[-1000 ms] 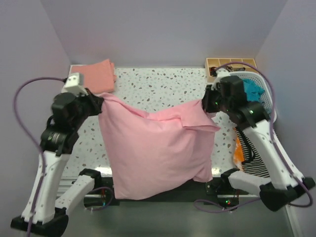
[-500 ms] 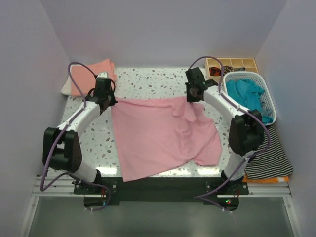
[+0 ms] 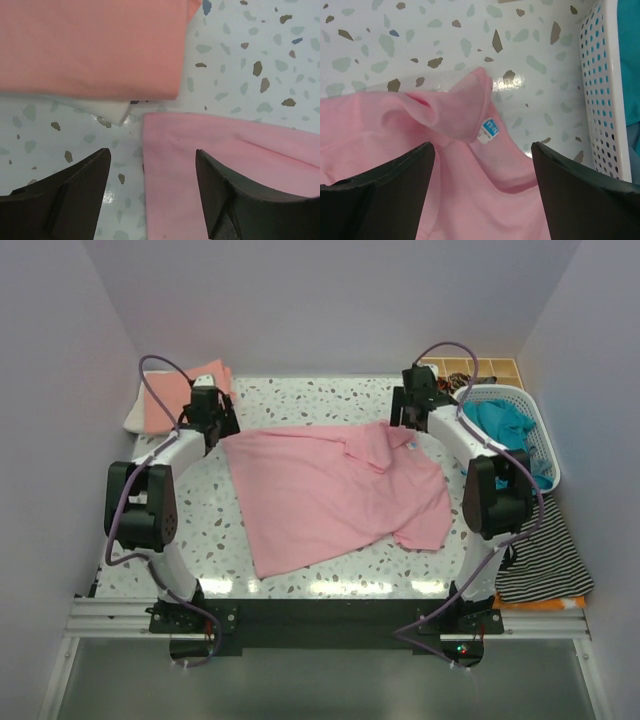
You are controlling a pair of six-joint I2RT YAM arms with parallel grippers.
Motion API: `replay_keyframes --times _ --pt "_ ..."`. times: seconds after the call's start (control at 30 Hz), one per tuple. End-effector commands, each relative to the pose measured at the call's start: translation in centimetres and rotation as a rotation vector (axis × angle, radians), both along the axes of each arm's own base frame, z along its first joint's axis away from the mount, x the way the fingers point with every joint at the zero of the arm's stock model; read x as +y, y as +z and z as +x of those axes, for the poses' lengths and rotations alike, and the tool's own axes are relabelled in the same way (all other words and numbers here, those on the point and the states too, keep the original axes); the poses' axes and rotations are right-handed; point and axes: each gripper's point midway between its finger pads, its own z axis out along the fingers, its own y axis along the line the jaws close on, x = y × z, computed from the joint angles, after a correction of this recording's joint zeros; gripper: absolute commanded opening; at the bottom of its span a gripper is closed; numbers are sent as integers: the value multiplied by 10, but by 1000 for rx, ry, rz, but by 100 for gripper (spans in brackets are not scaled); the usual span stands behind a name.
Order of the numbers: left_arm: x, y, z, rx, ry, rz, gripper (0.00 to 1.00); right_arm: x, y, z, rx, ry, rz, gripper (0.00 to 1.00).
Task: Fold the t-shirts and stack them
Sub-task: Flatten out the tshirt
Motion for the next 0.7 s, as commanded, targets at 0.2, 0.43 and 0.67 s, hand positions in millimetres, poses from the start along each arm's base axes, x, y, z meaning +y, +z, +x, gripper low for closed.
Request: replay_keyframes --times 0.2,0.43,0.67 --pt "-99 81 -45 -215 -359 -379 74 24 12 -77 113 70 177 78" --pt "-177 32 -113 -56 -523 -516 73 29 -24 -131 220 109 238 78" --pt "-159 -28 -142 90 -401 -503 73 30 -62 -174 346 115 264 77"
